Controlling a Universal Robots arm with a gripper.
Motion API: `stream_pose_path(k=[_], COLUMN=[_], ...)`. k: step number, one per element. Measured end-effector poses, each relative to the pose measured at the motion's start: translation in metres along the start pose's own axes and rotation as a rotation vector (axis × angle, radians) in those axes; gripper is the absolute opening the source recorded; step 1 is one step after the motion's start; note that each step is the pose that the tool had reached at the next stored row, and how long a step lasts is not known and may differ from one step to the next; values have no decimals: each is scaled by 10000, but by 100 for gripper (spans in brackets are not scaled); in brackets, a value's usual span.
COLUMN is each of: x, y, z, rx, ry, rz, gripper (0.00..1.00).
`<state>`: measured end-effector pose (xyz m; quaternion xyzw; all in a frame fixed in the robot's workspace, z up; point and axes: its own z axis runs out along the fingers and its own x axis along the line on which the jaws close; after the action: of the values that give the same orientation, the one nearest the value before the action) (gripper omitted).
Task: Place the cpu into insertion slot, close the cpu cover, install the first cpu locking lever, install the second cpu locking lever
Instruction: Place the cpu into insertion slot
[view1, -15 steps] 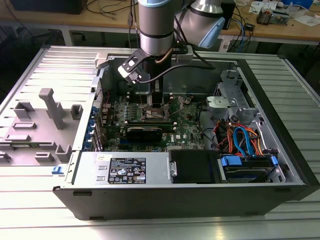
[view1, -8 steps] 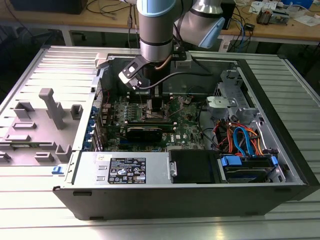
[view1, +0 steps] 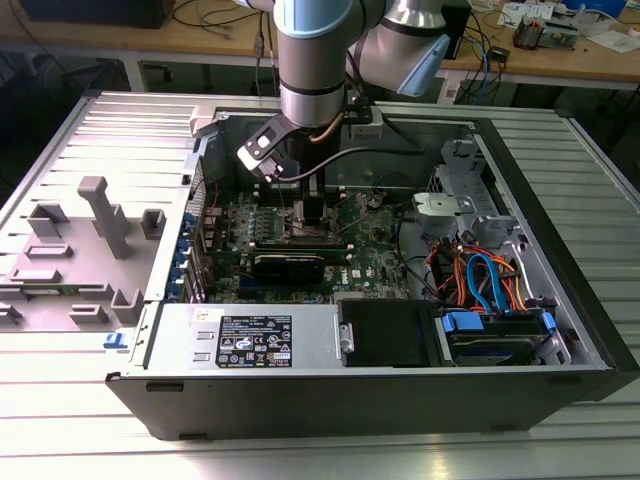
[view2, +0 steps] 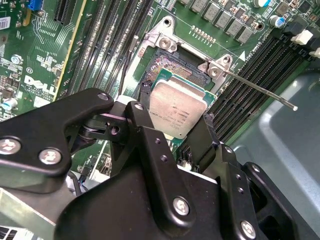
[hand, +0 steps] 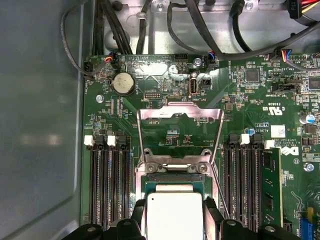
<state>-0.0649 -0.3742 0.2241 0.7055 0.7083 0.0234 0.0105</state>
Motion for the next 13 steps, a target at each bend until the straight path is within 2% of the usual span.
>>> stream_pose_path(k=[2,13], x=[0,-1], y=[-1,-2], z=[22,36], rx=[-1,0], ry=[1,0], rz=[0,0], gripper=[54,54])
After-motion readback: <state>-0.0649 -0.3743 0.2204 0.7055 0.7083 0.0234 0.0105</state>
